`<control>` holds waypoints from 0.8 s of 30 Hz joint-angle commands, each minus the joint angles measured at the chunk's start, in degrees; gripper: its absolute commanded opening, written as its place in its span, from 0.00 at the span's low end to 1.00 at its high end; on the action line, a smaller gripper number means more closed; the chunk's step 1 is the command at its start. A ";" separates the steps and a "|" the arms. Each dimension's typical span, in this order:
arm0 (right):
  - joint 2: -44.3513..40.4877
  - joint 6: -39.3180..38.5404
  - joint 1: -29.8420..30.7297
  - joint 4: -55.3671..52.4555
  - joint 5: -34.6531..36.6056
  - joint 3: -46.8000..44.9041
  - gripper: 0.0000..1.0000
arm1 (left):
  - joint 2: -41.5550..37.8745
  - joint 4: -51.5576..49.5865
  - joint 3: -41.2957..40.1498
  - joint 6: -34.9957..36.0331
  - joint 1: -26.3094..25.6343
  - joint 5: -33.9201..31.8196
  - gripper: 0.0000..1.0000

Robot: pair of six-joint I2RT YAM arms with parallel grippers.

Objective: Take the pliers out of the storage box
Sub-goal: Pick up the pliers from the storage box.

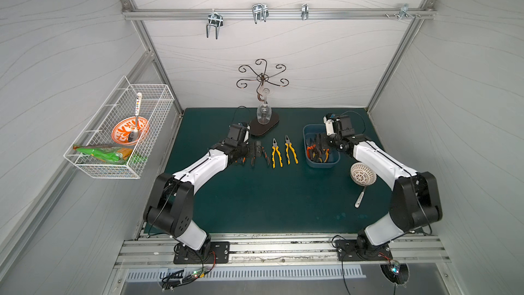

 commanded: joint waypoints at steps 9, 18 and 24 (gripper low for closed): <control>13.81 -3.16 -6.10 -9.28 -0.84 9.55 0.52 | -6.09 30.09 -14.68 -0.32 -11.47 10.40 1.00; 21.15 -4.26 -6.48 -11.43 -5.16 14.37 0.40 | -7.10 32.24 -14.91 3.40 -13.05 12.44 1.00; 23.17 -4.33 -6.54 -11.97 -6.70 15.86 0.25 | -8.46 30.76 -15.00 5.04 -13.06 11.63 1.00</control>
